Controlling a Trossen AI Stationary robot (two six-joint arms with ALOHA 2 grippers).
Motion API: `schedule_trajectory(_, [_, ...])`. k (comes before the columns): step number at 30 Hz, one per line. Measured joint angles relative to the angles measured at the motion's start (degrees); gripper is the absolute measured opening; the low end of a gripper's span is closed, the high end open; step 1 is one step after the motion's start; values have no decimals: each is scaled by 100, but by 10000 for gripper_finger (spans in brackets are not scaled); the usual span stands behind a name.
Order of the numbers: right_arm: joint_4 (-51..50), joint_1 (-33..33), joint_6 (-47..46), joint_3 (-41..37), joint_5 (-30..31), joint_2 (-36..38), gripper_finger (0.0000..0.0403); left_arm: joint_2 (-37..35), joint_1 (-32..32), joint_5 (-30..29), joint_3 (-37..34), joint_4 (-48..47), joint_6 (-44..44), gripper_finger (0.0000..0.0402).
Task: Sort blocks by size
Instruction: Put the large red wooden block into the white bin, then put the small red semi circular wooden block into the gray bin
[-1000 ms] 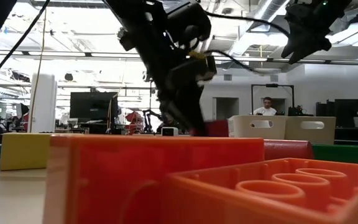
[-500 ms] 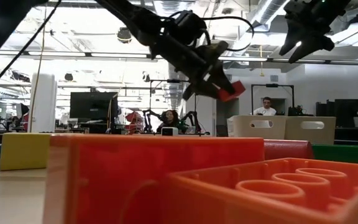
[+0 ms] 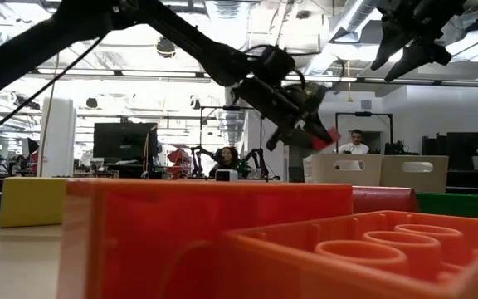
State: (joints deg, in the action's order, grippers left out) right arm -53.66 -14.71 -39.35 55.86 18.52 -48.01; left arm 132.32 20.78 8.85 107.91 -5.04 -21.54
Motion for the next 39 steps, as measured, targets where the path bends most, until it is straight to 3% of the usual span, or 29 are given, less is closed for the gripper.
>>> schedule_trajectory(14, [-140,134,4,0,350,2,243,89,-29,133,912,-1561,1125,218])
schedule_trajectory(19, [-229,-4,267,0,416,133,243,89,-245,570,1312,-2674,1790,217])
schedule_trajectory(24, [-354,-320,616,0,427,235,243,82,-690,580,1380,-3388,1895,203])
schedule_trajectory(31, [-389,-764,1169,0,362,284,243,82,-1239,-27,1380,-4039,1952,188])
schedule_trajectory(35, [-384,-796,1284,0,251,275,243,82,-1309,-331,1380,-4435,1319,183])
schedule_trajectory(39, [-376,-682,1284,0,243,271,243,67,-1323,-1064,1379,-4701,432,181])
